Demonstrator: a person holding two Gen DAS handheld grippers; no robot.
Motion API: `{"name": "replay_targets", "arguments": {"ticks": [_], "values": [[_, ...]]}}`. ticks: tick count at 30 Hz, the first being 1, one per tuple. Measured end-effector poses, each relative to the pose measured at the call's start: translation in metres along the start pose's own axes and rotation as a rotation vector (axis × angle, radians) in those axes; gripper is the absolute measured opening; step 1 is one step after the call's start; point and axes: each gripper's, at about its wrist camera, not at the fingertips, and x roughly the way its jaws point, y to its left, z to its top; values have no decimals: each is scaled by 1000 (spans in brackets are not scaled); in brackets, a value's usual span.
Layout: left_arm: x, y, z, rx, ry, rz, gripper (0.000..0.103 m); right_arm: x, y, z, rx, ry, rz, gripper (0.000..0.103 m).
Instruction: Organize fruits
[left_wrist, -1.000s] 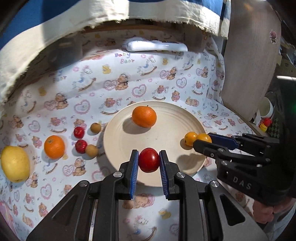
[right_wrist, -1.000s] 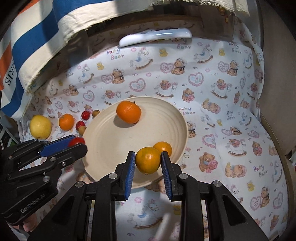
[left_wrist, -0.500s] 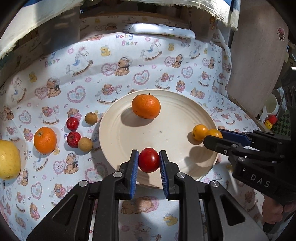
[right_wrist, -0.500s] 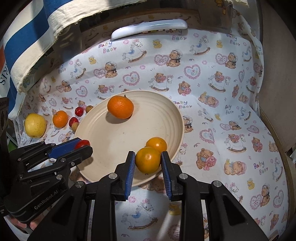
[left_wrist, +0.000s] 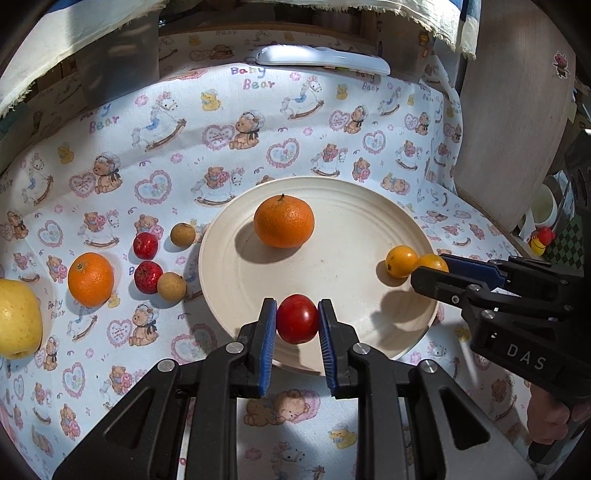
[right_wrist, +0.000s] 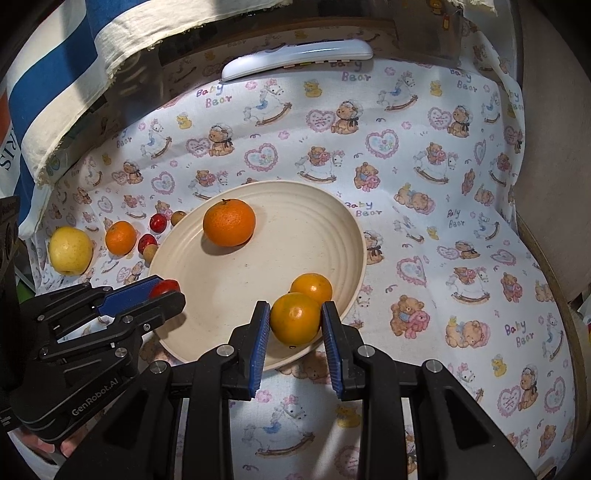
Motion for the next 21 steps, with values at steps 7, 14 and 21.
{"name": "replay_targets", "arguments": {"ticks": [7, 14, 21], "values": [[9, -5, -2, 41, 11, 2, 22, 1, 2, 0, -7, 5, -4, 29], [21, -7, -5, 67, 35, -3, 22, 0, 2, -1, -7, 5, -5, 29], [23, -8, -6, 82, 37, -2, 22, 0, 2, -1, -6, 5, -7, 29]]}}
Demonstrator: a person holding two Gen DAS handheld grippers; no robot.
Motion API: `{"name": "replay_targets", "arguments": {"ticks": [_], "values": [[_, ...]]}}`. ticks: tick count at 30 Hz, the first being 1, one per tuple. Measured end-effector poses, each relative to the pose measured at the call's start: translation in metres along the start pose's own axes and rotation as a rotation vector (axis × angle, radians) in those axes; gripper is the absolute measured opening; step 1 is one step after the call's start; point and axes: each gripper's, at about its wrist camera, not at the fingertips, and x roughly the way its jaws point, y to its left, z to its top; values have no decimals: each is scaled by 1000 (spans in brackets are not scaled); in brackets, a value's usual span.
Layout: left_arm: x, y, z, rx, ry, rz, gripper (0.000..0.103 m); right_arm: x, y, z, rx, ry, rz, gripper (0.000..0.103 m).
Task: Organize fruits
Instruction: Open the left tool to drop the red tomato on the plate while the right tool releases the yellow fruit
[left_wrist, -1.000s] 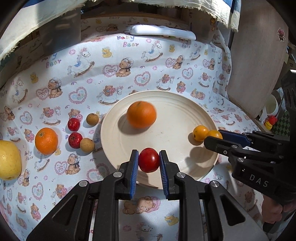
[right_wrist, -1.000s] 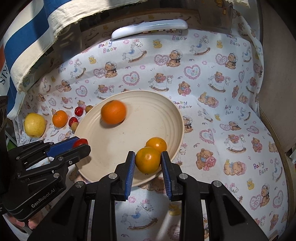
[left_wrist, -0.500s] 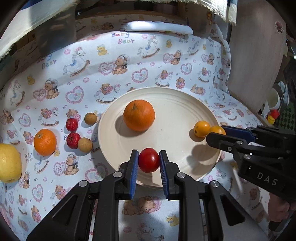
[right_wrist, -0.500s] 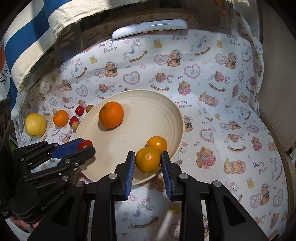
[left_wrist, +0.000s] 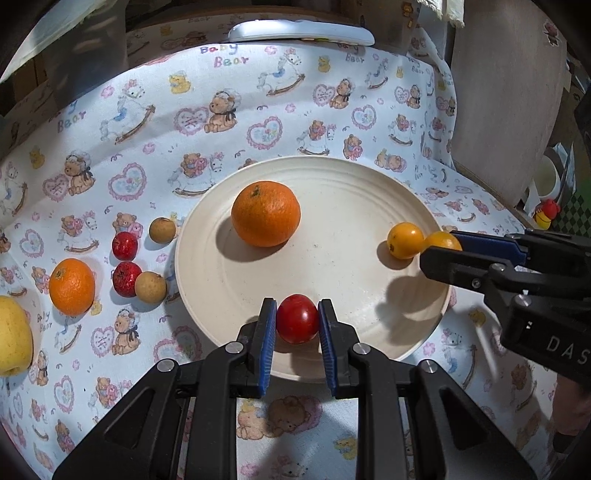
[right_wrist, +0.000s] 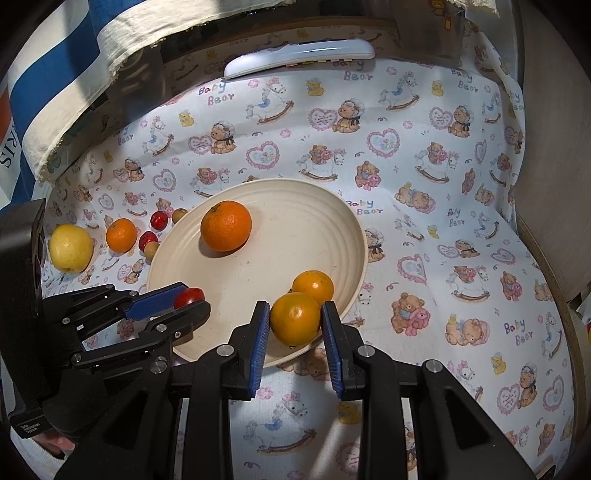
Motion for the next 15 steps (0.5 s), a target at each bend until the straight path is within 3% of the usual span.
{"name": "replay_targets", "arguments": {"ticks": [5, 7, 9, 15], "values": [[0, -1, 0, 11, -2, -2, 27, 0, -1, 0, -1, 0, 1, 29], [-1, -2, 2, 10, -13, -1, 48, 0, 0, 0, -1, 0, 2, 29], [-4, -1, 2, 7, -33, 14, 57, -1, 0, 0, 0, 0, 1, 29], [-17, 10, 3, -35, -48, 6, 57, -1, 0, 1, -2, 6, 7, 29]]}}
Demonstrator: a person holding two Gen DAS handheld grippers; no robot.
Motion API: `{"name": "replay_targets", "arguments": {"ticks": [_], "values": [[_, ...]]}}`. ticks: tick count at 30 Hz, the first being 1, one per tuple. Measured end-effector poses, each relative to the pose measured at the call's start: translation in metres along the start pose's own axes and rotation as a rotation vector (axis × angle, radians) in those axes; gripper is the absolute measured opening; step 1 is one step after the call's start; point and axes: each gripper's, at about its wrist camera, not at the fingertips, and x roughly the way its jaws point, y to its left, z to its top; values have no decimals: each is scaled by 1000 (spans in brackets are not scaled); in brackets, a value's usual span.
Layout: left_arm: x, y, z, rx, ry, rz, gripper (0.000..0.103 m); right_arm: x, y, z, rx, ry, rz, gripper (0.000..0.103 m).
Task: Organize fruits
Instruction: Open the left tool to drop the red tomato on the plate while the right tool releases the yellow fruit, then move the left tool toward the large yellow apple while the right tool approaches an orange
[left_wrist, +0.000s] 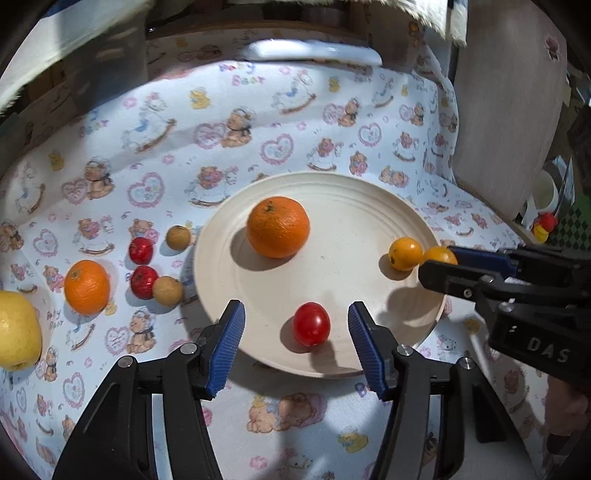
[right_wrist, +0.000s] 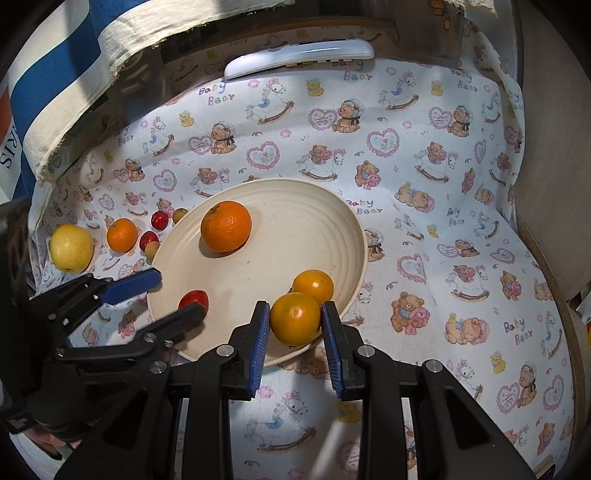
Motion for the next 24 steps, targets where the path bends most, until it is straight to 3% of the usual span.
{"name": "replay_targets", "arguments": {"ticks": [6, 9, 12, 17, 24], "values": [[-20, 16, -2, -34, -27, 42, 57, -1, 2, 0, -3, 13, 15, 30], [-40, 30, -8, -104, -28, 38, 57, -1, 4, 0, -14, 7, 9, 32], [-69, 40, -12, -139, -97, 28, 57, -2, 6, 0, -20, -3, 7, 45], [-107, 51, -21, -130, -211, 117, 57, -10, 7, 1, -22, -46, 10, 45], [-124, 67, -33, -147, -304, 138, 66, -22, 11, 2, -28, -120, 14, 45]]}}
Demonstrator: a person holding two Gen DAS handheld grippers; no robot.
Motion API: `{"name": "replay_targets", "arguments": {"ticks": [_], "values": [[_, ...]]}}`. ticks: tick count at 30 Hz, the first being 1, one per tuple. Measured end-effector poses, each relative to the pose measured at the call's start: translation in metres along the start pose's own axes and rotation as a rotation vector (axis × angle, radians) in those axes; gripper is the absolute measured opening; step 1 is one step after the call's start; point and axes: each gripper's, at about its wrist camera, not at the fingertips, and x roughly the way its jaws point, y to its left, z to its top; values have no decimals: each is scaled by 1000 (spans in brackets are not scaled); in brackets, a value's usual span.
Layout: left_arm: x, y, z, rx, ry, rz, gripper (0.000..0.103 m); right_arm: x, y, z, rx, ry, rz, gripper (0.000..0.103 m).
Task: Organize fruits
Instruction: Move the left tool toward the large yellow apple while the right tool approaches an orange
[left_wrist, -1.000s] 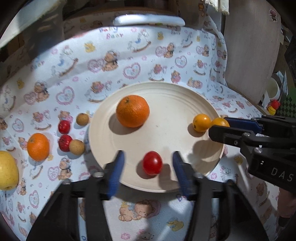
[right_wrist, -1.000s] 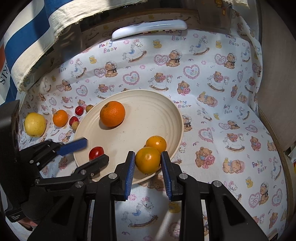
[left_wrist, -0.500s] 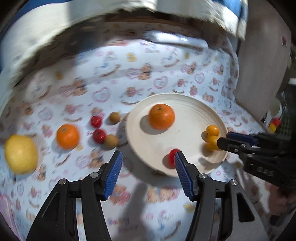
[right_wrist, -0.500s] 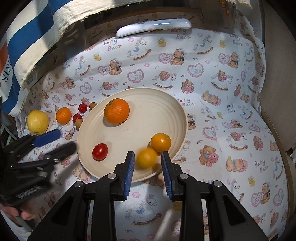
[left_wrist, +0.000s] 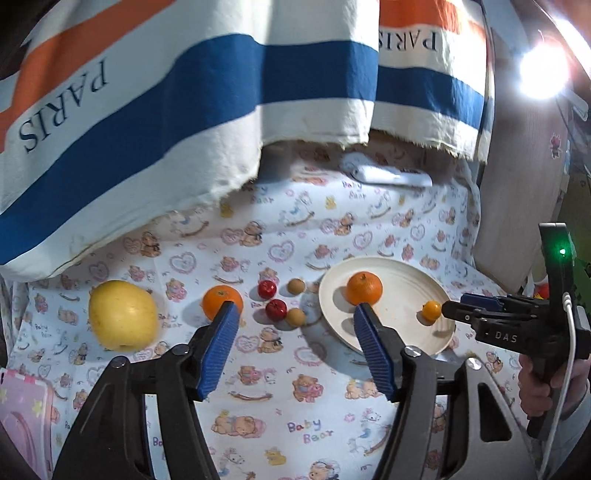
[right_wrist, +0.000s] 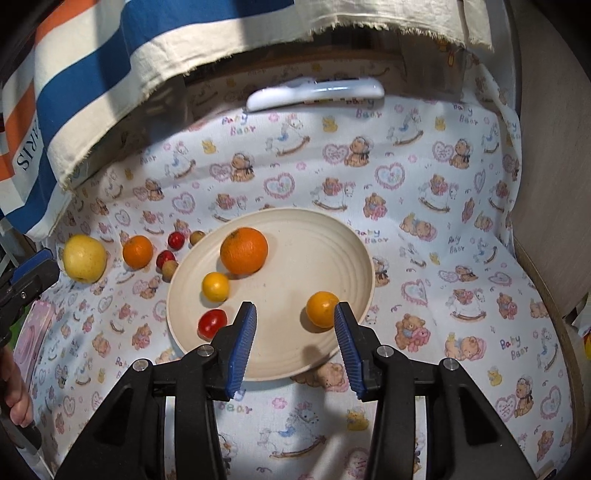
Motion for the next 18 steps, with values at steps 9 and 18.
{"name": "replay_targets", "arguments": {"ticks": [9, 18], "values": [[-8, -6, -10, 71, -118, 52, 99, -11, 5, 0, -9, -86, -6, 56], [0, 6, -16, 27, -182, 51, 102, -16, 8, -2, -14, -149, -33, 81]]}}
